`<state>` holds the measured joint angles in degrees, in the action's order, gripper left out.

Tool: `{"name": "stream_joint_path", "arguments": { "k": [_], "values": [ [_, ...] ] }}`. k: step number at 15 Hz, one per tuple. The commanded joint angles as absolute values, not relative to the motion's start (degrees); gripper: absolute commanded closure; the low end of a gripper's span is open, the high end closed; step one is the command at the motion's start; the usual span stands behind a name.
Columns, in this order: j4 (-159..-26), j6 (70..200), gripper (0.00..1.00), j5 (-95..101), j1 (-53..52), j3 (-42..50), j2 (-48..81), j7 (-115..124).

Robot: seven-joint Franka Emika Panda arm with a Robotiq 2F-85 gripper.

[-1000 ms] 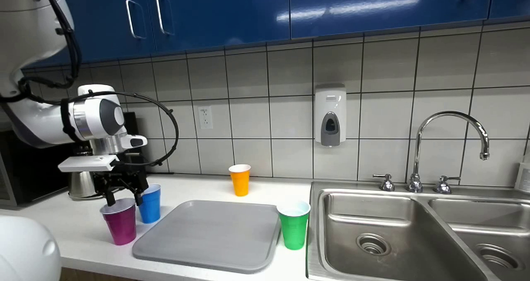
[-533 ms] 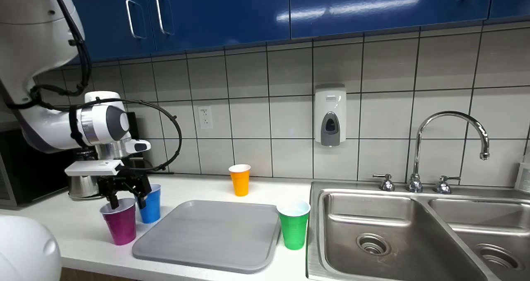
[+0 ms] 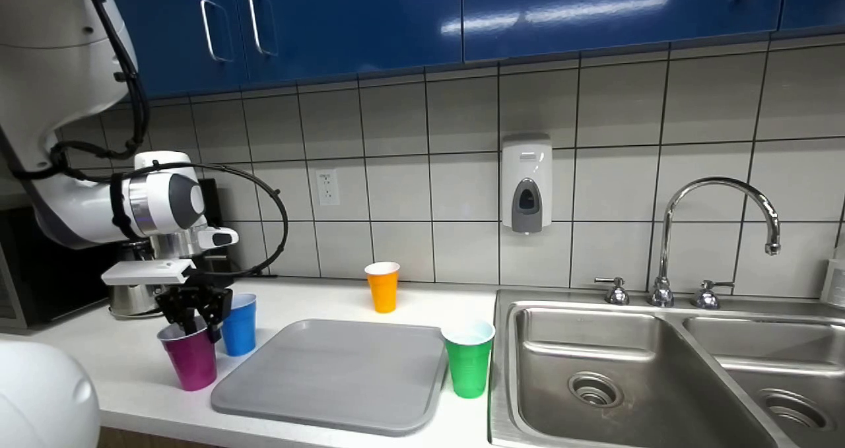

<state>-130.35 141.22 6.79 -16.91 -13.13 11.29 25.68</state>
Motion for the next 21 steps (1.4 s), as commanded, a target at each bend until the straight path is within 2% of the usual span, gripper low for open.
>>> {"name": "stream_joint_path", "arguments": {
  "k": [1, 3, 4, 13, 21],
  "values": [
    [-130.0, 141.2, 0.8, 8.0, -17.7, -11.9, 10.9, 26.3],
    [-130.1, 141.1, 0.95, 7.8, -17.5, -11.5, 10.7, 26.3],
    [-130.2, 141.1, 1.0, 7.8, -17.5, -11.4, 10.7, 26.2],
    [-131.0, 140.3, 0.99, 2.6, -17.1, -13.0, 8.4, 22.8],
    [-132.7, 138.5, 0.99, -3.3, -16.2, -14.0, 0.9, 17.1]
  ]
}}
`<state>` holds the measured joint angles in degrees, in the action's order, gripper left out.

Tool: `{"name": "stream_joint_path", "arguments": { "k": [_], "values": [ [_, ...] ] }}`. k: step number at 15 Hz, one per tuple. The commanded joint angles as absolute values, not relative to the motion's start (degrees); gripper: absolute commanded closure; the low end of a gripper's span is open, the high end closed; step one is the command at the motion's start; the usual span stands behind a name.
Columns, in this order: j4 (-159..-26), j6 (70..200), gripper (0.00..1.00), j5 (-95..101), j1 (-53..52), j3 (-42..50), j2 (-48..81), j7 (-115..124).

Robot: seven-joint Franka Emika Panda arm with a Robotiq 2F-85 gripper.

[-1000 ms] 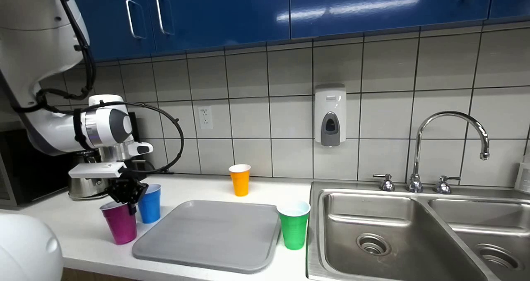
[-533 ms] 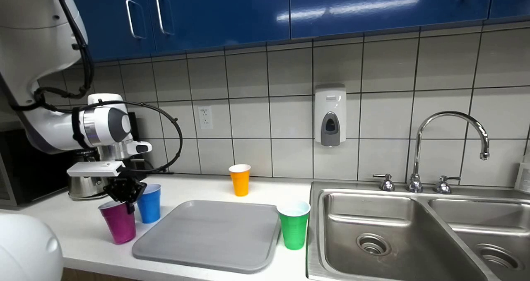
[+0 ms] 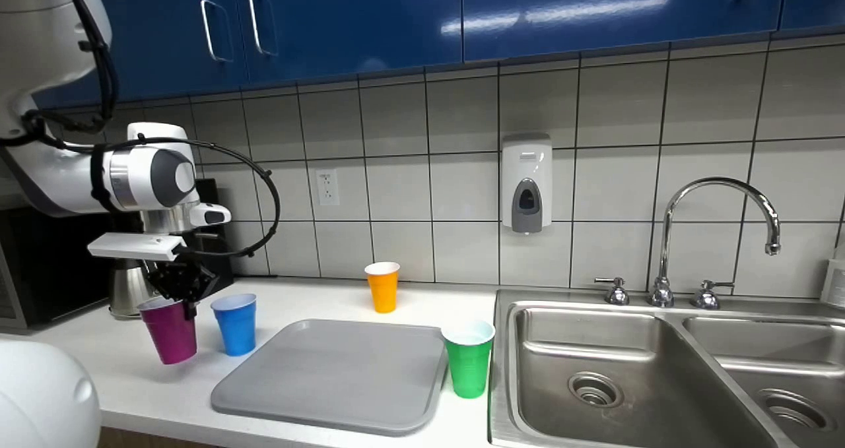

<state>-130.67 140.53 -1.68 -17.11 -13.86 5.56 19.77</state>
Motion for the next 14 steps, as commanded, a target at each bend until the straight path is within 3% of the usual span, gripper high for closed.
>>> {"name": "stream_joint_path", "arguments": {
  "k": [1, 14],
  "values": [
    [-132.9, 138.3, 0.99, -3.5, -16.0, -13.8, 0.1, 16.7],
    [-136.3, 135.9, 0.99, -2.0, -10.5, -8.9, -4.6, 12.0]
  ]
}}
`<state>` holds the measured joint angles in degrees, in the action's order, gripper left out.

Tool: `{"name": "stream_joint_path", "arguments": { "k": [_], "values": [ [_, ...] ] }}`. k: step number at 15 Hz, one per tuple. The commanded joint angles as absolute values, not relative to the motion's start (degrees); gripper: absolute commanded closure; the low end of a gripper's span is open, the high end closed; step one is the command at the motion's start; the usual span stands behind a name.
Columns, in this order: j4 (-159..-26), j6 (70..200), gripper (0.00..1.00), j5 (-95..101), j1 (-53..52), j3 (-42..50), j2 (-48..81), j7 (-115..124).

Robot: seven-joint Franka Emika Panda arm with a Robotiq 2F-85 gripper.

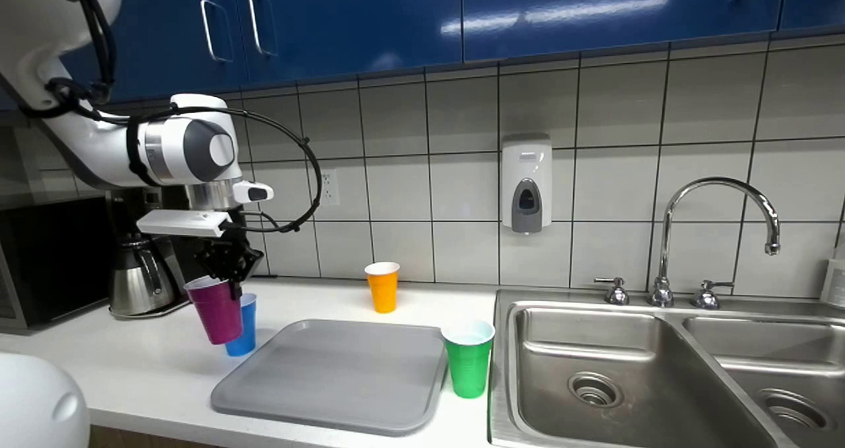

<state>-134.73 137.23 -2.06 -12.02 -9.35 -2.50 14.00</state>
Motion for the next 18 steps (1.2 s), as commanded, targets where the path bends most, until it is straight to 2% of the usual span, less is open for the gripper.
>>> {"name": "stream_joint_path", "arguments": {
  "k": [1, 18],
  "values": [
    [-136.5, 135.8, 0.99, -2.2, -10.2, -8.6, -4.5, 11.7],
    [-141.3, 137.6, 0.99, -4.8, -7.6, -5.6, -3.0, 6.4]
  ]
}}
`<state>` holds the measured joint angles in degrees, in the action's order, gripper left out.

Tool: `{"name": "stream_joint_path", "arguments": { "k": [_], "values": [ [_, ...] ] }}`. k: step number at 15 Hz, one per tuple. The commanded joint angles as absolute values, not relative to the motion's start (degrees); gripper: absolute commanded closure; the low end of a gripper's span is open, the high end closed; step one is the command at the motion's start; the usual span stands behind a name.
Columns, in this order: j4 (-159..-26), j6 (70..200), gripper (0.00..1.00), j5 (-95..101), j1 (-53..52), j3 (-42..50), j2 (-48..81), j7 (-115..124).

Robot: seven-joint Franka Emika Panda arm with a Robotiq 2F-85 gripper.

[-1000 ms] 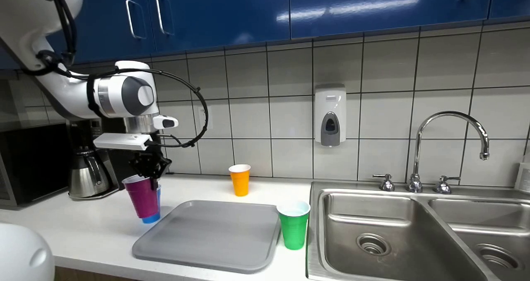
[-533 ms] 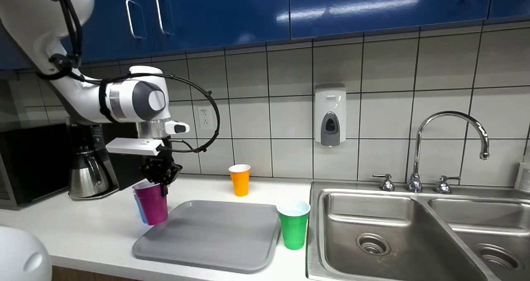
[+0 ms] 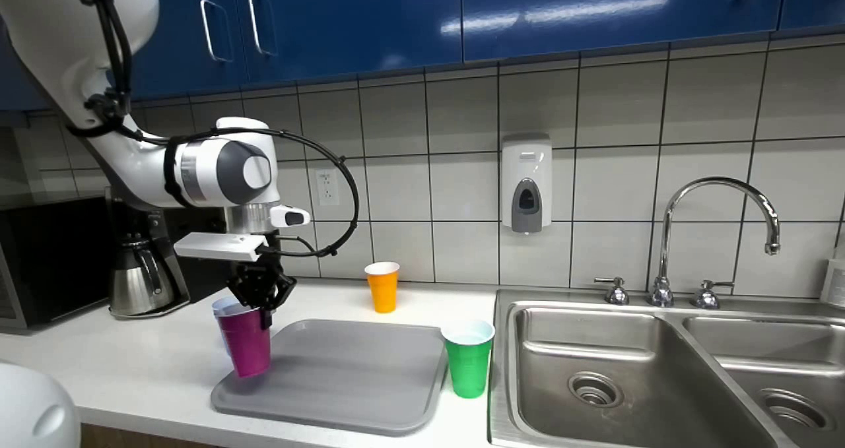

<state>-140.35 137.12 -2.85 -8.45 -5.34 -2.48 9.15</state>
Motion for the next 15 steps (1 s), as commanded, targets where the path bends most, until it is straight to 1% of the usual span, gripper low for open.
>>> {"name": "stream_joint_path", "arguments": {
  "k": [1, 15],
  "values": [
    [-141.5, 137.8, 0.99, -5.2, -7.6, -5.5, -2.9, 6.2],
    [-140.9, 140.7, 0.99, -6.1, -7.6, -5.7, 1.0, 2.7]
  ]
}}
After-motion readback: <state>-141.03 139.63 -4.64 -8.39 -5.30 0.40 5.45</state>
